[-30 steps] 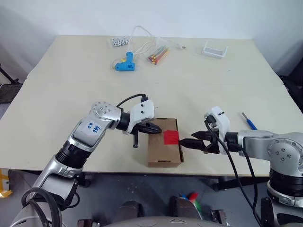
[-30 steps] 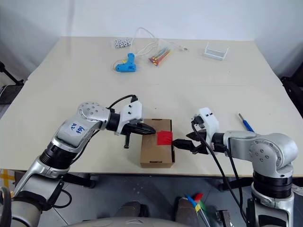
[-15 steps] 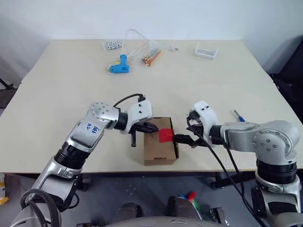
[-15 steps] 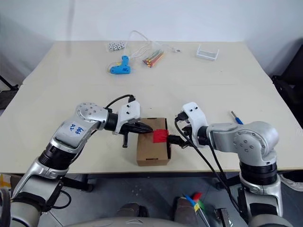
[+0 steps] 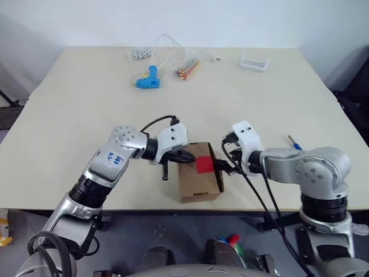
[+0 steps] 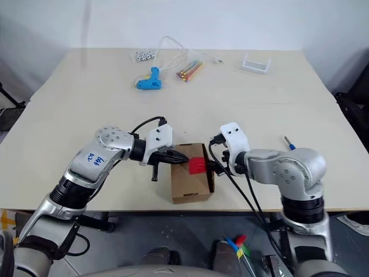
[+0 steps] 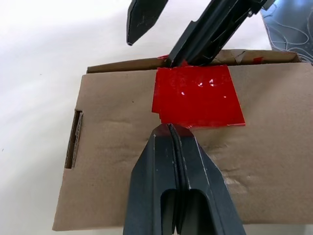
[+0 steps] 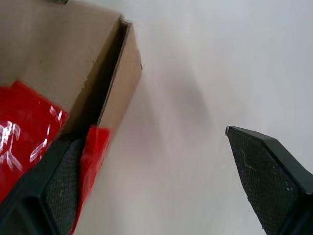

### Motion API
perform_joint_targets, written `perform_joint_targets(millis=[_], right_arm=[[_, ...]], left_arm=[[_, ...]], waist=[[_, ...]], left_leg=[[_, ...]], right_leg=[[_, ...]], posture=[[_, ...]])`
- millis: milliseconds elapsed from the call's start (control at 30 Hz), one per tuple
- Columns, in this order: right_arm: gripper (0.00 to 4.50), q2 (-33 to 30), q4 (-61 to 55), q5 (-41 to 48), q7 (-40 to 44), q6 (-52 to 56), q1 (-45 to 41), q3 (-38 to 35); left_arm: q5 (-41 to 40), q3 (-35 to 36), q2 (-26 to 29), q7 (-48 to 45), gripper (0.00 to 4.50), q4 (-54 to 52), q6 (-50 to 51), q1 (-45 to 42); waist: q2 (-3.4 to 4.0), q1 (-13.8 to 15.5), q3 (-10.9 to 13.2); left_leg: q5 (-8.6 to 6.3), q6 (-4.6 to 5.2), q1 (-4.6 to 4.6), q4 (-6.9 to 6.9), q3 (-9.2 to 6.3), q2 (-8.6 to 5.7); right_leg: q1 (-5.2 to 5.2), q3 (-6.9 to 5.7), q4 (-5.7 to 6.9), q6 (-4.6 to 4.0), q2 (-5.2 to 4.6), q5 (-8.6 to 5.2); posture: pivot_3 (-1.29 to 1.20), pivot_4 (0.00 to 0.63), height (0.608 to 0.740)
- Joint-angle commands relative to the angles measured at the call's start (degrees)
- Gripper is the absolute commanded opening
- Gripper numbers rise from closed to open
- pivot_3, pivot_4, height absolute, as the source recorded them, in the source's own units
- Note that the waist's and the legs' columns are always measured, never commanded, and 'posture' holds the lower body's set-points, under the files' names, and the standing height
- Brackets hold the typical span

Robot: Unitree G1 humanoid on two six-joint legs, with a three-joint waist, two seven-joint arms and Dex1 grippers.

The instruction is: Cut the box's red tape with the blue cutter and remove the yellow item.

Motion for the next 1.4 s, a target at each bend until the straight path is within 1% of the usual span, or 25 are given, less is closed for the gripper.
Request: perform_joint_targets(millis=[33, 300, 500, 600, 767, 1000, 1133, 1300, 1400], right_arm=[[4.44, -4.83, -0.92, -2.02, 1.70, 1.43, 1.34, 2.58], [4.44, -5.06, -1.22, -7.65, 3.75, 0.96, 1.57, 4.97], [4.44, -7.62, 1.03, -11.53, 6.22, -1.31, 2.41, 4.02], [4.44, -8.82, 2.19, -12.90, 7.41, -2.37, 1.95, 3.28], [4.44, -9.07, 2.35, -13.96, 8.59, -2.49, 2.86, 3.01], [4.44, -10.55, 3.86, -16.36, 9.70, -3.86, 5.23, 1.59], [4.44, -9.67, 5.24, -17.84, 10.32, -4.12, 5.51, -0.98], [4.44, -9.66, 3.67, -18.66, 12.22, -4.08, 5.46, -1.67], [4.44, -8.35, 3.37, -17.65, 13.71, -2.71, 4.84, -4.65]], left_arm=[[2.00, -3.35, 1.12, -0.96, 0.00, 2.09, 1.31, 2.44], [2.49, -4.34, 1.89, -1.14, 0.00, 1.58, 1.77, 3.50], [2.44, -5.01, 2.95, -1.76, 0.00, 0.71, 2.64, 4.32], [2.53, -5.34, 3.41, -2.03, 0.00, 0.60, 2.82, 4.57], [2.81, -6.12, 3.81, -2.42, 0.00, 0.67, 3.35, 4.95], [3.23, -7.13, 4.26, -2.17, 0.00, 0.13, 3.81, 6.06], [4.02, -8.13, 4.36, -1.81, 0.00, 0.39, 3.52, 6.57], [3.56, -8.04, 3.73, -1.34, 0.00, -0.09, 3.77, 6.64], [3.37, -7.69, 3.59, -1.19, 0.00, -0.12, 3.67, 6.43]], waist=[[0.02, 0.10, -0.01], [-0.02, 0.31, -0.04], [-0.01, 1.18, -0.05], [-0.01, 1.32, -0.04], [0.00, 1.33, -0.05], [0.07, 1.19, -0.09], [0.31, 1.16, -0.24], [0.52, 1.14, -0.36], [0.56, 1.16, -0.38]], left_leg=[[-0.04, 0.04, -0.02, -0.01, -0.02, -0.02], [-0.31, 0.28, -0.01, -0.01, -0.05, -0.07], [-0.31, 0.27, 0.11, 0.01, -0.16, -0.06], [-0.31, 0.27, 0.10, 0.03, -0.23, -0.09], [-0.31, 0.27, 0.11, 0.03, -0.31, -0.10], [-0.32, 0.26, 0.11, 0.03, -0.48, -0.15], [-0.33, 0.17, 0.15, -0.01, -0.46, -0.07], [-0.28, 0.10, 0.15, -0.01, -0.45, 0.00], [-0.28, 0.10, 0.15, -0.01, -0.45, 0.00]], right_leg=[[0.02, -0.04, -0.02, 0.00, 0.00, 0.00], [0.44, -0.55, -0.61, 0.06, 0.27, 0.03], [0.72, -0.61, -0.85, 0.06, 0.23, 0.03], [0.79, -0.62, -0.94, 0.06, -0.02, 0.03], [0.86, -0.69, -0.95, 0.06, -0.05, 0.03], [0.93, -0.73, -0.99, 0.06, -0.08, 0.03], [0.94, -0.87, -1.00, 0.07, -0.02, 0.03], [0.94, -1.05, -1.00, 0.08, 0.01, 0.03], [0.94, -1.08, -0.99, 0.08, 0.01, 0.03]], posture=[[0.00, 0.150, 0.740], [0.00, 0.150, 0.740], [0.00, 0.150, 0.740], [0.00, 0.150, 0.740], [0.00, 0.150, 0.740], [0.00, 0.150, 0.740], [0.00, 0.150, 0.740], [0.00, 0.150, 0.740], [0.00, 0.150, 0.740]])
